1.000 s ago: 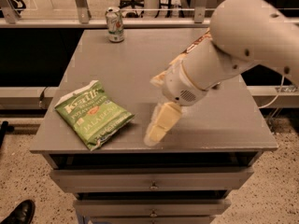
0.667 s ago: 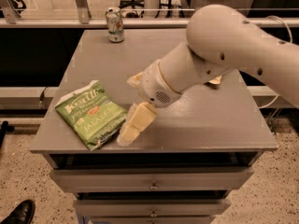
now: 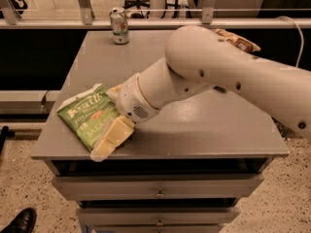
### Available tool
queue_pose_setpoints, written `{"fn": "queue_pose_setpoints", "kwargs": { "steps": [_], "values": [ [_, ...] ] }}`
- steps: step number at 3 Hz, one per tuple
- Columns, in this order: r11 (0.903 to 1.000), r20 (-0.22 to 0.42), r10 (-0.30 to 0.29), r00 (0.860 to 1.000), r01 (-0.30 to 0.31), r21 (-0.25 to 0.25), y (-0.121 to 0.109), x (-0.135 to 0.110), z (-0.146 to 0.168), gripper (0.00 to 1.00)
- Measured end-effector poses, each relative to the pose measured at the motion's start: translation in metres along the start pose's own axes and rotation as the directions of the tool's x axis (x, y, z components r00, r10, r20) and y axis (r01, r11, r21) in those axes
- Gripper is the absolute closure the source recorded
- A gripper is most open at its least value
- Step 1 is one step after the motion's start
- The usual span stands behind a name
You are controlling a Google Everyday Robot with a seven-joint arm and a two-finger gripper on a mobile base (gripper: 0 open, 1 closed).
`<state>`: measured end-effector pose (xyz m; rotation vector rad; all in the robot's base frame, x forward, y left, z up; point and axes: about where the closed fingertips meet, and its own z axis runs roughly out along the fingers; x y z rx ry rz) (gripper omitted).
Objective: Move green jalapeno chip bag near brown chip bag
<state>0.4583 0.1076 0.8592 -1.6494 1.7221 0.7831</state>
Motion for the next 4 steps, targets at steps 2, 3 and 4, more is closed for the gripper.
{"fn": "queue_pose_setpoints", "kwargs": {
  "steps": [2, 3, 4],
  "values": [
    [0.9995, 0.000, 0.017, 1.000, -0.017, 0.027, -0.008, 0.013, 0.005, 0.37],
    [0.9988, -0.005, 0.019, 1.000, -0.019, 0.046, -0.014, 0.018, 0.000, 0.67],
    [0.9974, -0.007, 0.013, 1.000, -0.012, 0.071, -0.022, 0.019, -0.011, 0.91]
  ]
}}
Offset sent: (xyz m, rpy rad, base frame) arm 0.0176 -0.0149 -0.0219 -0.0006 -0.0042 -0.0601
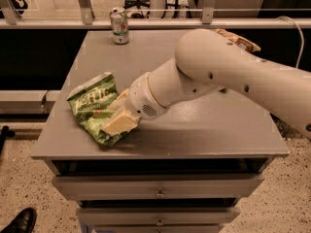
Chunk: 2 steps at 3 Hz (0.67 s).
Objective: Move green jalapeno chip bag near brown chip bag
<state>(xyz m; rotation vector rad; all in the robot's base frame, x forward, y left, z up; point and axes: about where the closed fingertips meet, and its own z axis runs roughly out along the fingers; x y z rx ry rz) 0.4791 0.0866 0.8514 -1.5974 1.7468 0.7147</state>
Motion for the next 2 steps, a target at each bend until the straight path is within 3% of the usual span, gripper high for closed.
{"fn": "queue_pose_setpoints", "kwargs": {
  "steps": [1, 2],
  "values": [
    [0.9966, -0.008, -0.025, 1.000, 0.025, 0.079, -0.022, -0.005, -0.040, 1.00],
    [0.9835, -0.047, -0.039, 0.998, 0.046, 0.175, -0.049, -0.002, -0.097, 1.00]
  ]
}}
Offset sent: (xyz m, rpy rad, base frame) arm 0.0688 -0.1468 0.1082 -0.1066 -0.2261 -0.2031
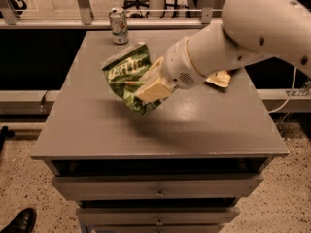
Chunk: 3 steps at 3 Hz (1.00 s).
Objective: Move green jalapeno chip bag near brown chip bag
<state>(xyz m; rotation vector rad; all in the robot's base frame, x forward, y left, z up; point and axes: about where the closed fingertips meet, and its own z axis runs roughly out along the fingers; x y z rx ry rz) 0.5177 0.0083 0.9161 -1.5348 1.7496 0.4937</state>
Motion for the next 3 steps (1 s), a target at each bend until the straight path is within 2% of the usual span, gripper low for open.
{"fn": "queue_pose_setpoints", "kwargs": {
  "steps": [1, 2, 3],
  "values": [
    [0.9966, -0.072, 0.003, 0.997, 0.003, 0.082, -0.031, 0.017, -0.052, 1.00],
    [0.9952, -0.085, 0.003, 0.996, 0.006, 0.098, -0.037, 0.020, -0.062, 1.00],
    [0.9874, -0.097, 0.067, 0.993, -0.053, 0.149, -0.041, 0.039, -0.076, 1.00]
  ]
}}
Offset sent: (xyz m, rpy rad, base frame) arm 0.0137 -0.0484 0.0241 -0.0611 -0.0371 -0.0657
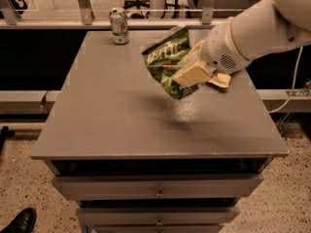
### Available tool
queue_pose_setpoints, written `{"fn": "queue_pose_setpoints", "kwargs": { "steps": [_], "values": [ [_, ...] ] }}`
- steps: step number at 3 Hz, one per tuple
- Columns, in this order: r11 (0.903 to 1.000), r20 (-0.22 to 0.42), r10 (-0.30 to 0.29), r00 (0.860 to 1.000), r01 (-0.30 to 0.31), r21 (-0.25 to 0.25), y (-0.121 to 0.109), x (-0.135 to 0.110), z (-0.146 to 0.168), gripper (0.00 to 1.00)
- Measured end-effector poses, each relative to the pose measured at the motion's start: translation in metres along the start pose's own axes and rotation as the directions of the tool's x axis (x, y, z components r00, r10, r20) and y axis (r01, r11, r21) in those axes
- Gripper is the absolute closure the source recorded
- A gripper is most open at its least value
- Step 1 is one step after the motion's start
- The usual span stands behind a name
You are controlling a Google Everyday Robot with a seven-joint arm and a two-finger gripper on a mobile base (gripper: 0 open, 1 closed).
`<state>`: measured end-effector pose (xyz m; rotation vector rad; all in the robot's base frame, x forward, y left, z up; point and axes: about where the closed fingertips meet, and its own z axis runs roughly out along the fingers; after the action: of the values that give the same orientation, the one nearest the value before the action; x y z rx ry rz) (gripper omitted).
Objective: Move green jalapeno chip bag near brown chip bag
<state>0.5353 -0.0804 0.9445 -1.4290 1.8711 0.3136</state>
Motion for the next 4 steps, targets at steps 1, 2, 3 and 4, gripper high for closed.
{"fn": "queue_pose_setpoints", "kwargs": {
  "steps": [1, 2, 3, 4],
  "values": [
    [0.9763, -0.070, 0.155, 0.985, -0.142, 0.163, -0.022, 0.061, -0.049, 1.00],
    [0.9297, -0.093, 0.252, 0.963, -0.214, 0.300, -0.042, 0.100, -0.092, 1.00],
    [0.8774, -0.106, 0.335, 0.936, -0.269, 0.397, -0.060, 0.138, -0.122, 1.00],
    [0.8388, -0.101, 0.391, 0.915, -0.309, 0.448, -0.073, 0.171, -0.134, 1.00]
  ]
}}
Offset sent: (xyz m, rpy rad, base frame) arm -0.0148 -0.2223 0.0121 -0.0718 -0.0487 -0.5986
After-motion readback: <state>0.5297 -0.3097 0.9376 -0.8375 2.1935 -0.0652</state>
